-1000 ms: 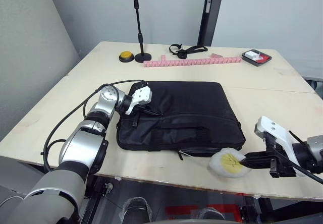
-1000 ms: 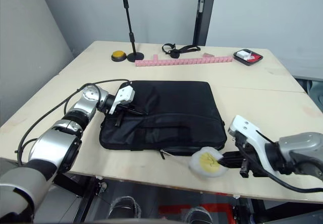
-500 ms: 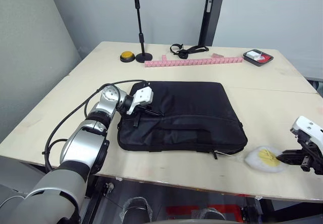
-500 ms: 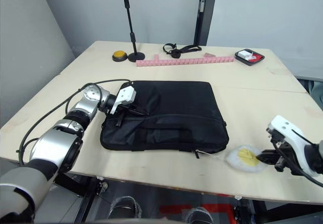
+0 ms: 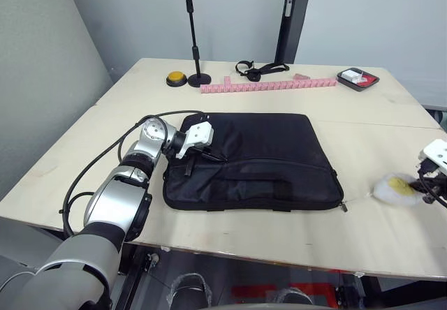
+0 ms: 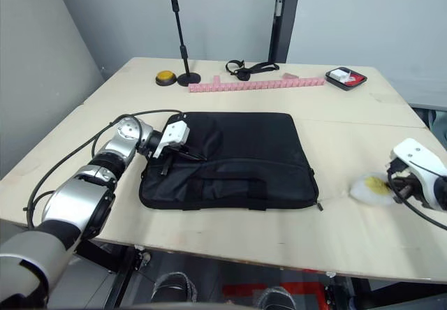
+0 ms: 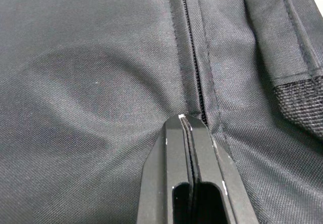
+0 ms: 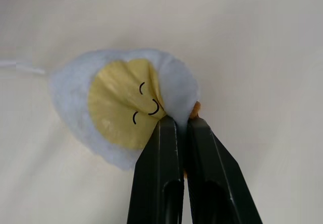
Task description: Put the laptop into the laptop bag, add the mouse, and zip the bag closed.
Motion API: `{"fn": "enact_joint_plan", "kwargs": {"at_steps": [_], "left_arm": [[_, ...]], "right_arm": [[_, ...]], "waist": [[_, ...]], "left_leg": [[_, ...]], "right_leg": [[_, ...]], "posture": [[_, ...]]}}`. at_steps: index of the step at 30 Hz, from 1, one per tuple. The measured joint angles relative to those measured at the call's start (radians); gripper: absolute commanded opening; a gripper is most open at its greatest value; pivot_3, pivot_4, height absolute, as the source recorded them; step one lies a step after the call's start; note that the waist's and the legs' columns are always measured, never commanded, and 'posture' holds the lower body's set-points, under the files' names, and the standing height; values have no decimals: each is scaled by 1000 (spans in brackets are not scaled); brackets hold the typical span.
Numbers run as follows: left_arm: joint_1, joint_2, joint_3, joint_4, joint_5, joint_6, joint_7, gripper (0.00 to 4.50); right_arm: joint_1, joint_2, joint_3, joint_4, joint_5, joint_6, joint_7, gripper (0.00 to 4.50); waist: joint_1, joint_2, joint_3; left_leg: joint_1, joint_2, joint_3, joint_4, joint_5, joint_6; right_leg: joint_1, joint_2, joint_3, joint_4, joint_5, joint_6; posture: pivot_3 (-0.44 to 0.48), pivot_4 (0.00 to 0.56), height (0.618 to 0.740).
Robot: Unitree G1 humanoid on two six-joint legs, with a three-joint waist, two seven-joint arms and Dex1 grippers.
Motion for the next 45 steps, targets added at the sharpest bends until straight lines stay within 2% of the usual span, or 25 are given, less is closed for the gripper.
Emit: {"fn": "enact_joint_plan", "kwargs": {"at_steps": [6,15,28,37,45], "left_arm": [[1,1,-2,0,8,-25,-1,0],[0,-3,-28,-2,46,-94,6,0],[-1,-5,-38,-4,53,-120,5,0],[0,-9,-48,-23,52,-116,-6,0],[-8,-2,-84,-40,42,-108,-7,0]], "right_arm": [[-55,48,55,-2,-30,13,-65,13],[-273,189,149,-17,-82,22,-226,13],[-447,204,309,39,-263,27,-353,13],[-538,363,347,36,-294,24,-427,13],[-610,453,396,44,-343,23,-483,13]], "waist": [[-2,1,-1],[-4,7,-5],[-7,10,-8],[-7,10,-8],[-8,10,-8]], "left_leg": [[0,0,1,-1,0,0],[1,-1,1,-4,0,0],[1,-6,1,-6,0,1],[1,-7,1,-7,0,1],[1,-8,1,-8,0,1]], "right_leg": [[0,0,0,-1,0,0],[1,-1,0,-2,0,0],[1,-4,1,-2,-2,3],[1,-5,0,-2,-2,3],[1,-6,0,-2,-3,4]], "posture": [[0,150,739],[0,150,739],[0,150,739],[0,150,739],[0,150,739]]}}
